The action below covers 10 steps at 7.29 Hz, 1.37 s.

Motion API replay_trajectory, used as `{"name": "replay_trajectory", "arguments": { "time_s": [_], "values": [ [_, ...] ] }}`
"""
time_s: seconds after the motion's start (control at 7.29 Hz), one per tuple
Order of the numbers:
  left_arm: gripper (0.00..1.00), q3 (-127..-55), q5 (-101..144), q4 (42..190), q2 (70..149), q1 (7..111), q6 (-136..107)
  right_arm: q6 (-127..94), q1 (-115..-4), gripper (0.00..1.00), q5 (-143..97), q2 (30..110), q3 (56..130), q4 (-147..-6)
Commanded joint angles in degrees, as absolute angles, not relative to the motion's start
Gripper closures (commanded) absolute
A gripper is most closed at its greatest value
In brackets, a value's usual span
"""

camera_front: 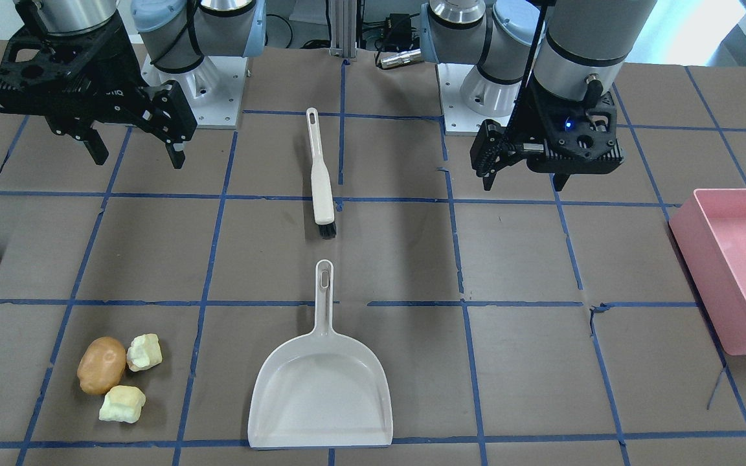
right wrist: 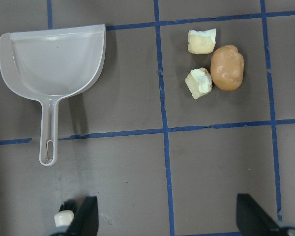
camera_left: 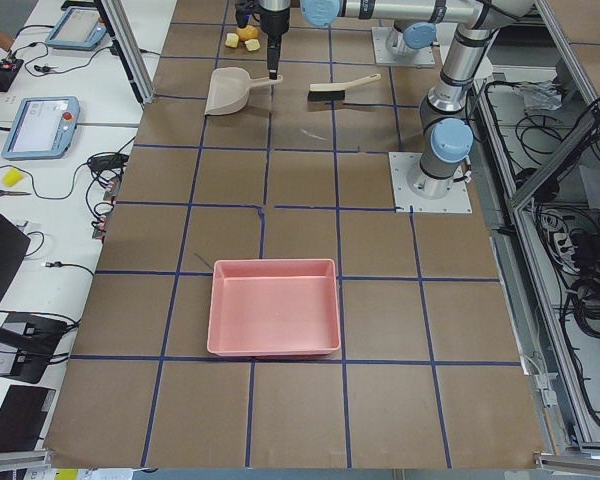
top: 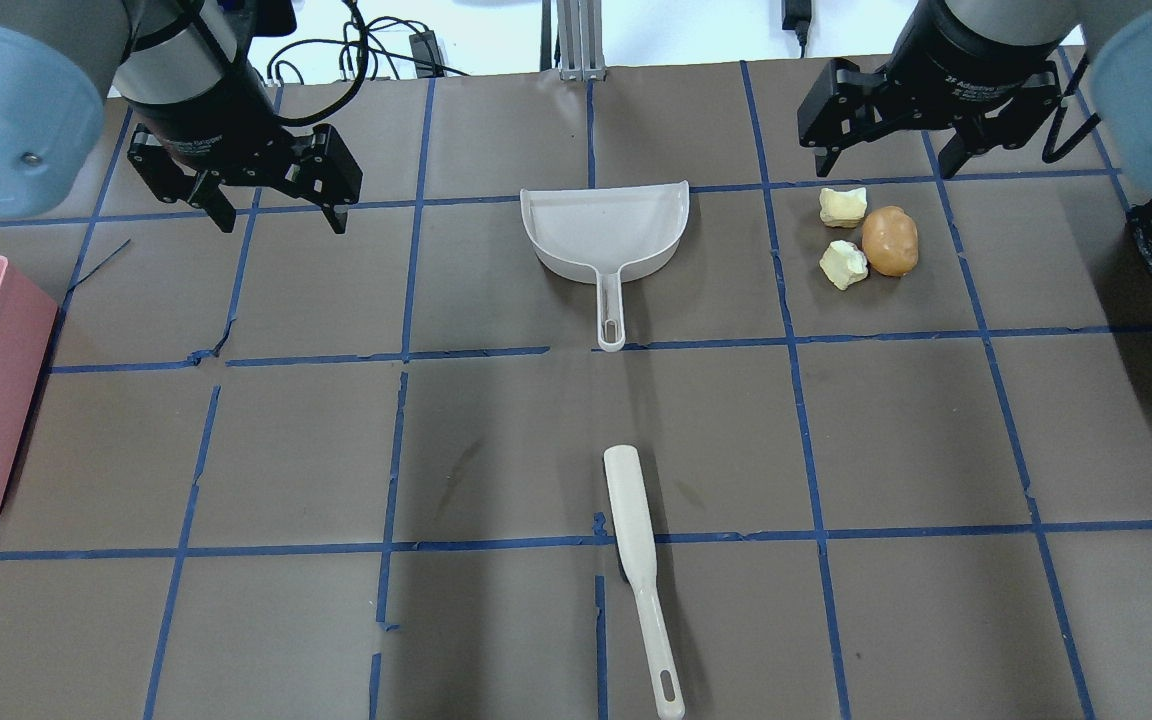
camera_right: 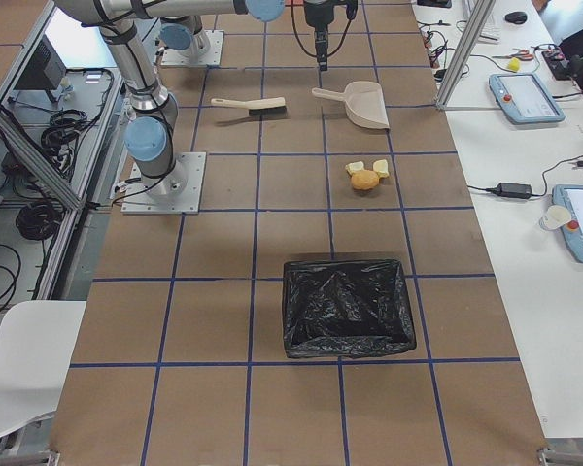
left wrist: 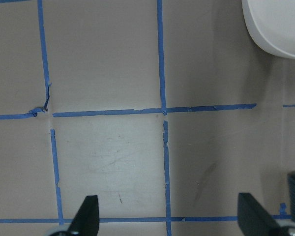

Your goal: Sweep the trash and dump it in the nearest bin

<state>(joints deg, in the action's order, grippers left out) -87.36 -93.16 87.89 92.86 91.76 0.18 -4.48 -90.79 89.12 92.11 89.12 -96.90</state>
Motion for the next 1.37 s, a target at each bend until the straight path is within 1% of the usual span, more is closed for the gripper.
{"name": "replay_trajectory", "arguments": {
  "time_s": [0.0, 1.23],
  "values": [
    [0.0, -87.28, -92.9, 87.89, 92.9, 91.76, 0.18, -4.48, -90.79, 0.0, 89.12, 92.02, 89.12, -96.94],
    [0.0, -87.45, -93.07, 88.24, 92.37, 93.34, 0.09, -4.48, -90.79, 0.0, 89.12, 92.02, 89.21, -96.94]
  ]
}}
